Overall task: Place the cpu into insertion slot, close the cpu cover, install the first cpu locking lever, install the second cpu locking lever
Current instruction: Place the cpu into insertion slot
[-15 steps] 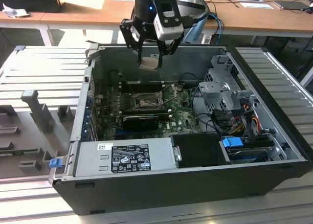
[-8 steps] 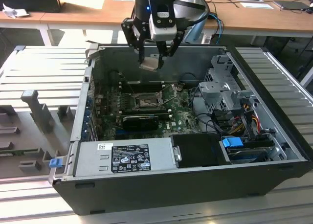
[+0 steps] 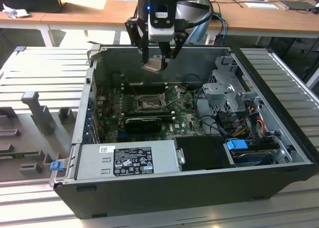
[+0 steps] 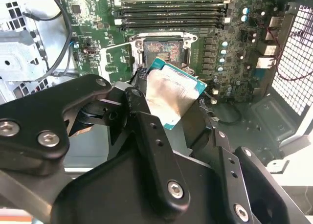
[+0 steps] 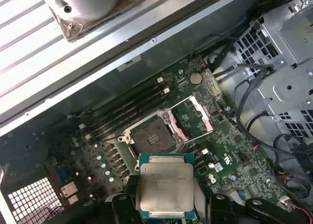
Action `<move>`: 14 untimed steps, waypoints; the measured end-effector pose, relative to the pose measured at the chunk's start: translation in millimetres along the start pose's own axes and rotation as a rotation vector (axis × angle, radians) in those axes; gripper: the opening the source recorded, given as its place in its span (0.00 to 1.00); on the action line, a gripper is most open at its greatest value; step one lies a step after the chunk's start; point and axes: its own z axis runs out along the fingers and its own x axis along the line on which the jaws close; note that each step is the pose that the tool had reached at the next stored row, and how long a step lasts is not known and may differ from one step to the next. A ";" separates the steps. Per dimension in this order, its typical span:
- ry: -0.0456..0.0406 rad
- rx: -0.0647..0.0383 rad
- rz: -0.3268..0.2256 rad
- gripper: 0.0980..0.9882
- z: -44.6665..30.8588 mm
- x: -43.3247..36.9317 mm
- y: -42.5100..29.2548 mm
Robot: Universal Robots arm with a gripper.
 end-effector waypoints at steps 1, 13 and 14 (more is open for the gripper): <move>-0.0009 0.000 0.010 0.48 0.0 0.0 0.0; -0.0131 -0.003 0.153 0.48 0.3 0.0 0.0; -0.0143 -0.003 0.166 0.48 0.4 0.0 0.0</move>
